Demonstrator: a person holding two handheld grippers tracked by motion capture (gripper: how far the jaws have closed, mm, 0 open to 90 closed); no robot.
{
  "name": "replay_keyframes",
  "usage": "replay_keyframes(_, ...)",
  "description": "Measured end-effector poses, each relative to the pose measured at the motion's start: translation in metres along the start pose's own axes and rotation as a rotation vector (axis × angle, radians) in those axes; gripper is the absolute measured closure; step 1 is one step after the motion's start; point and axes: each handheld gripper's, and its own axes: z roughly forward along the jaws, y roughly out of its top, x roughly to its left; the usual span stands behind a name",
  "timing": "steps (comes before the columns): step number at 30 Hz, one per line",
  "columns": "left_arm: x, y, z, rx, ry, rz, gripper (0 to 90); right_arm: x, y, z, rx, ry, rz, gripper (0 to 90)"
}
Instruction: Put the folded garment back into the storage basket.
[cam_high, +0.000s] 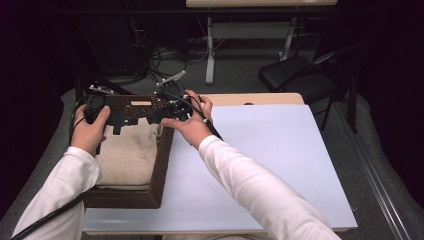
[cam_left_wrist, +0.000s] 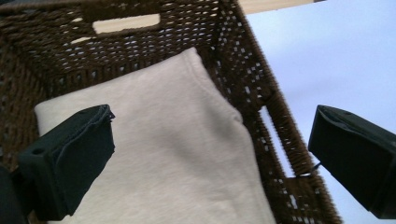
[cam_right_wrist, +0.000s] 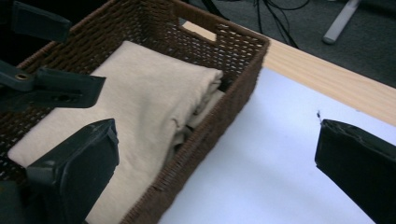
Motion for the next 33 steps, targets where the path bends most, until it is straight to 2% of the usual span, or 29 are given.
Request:
replay_keyframes(8, -0.029, 0.008, 0.001, 0.000, -0.028, 0.036, 0.4, -0.027, -0.006, -0.022, -0.008, -0.028, -0.003, 0.0)
replay_keyframes(9, -0.033, 0.010, 0.001, 0.001, -0.031, 0.050, 0.4, -0.031, -0.007, -0.024, -0.001, -0.029, -0.006, 0.0)
replay_keyframes(14, -0.048, 0.016, 0.003, -0.004, -0.045, 0.068, 0.4, -0.050, -0.015, -0.035, 0.006, -0.031, 0.000, 0.0)
replay_keyframes(21, -0.068, 0.018, 0.009, -0.003, -0.083, 0.122, 0.4, -0.075, -0.028, -0.051, 0.008, -0.043, 0.009, 0.0)
replay_keyframes(33, -0.095, 0.011, 0.014, -0.014, -0.135, 0.155, 0.4, -0.116, -0.068, -0.079, 0.014, -0.048, 0.042, 0.0)
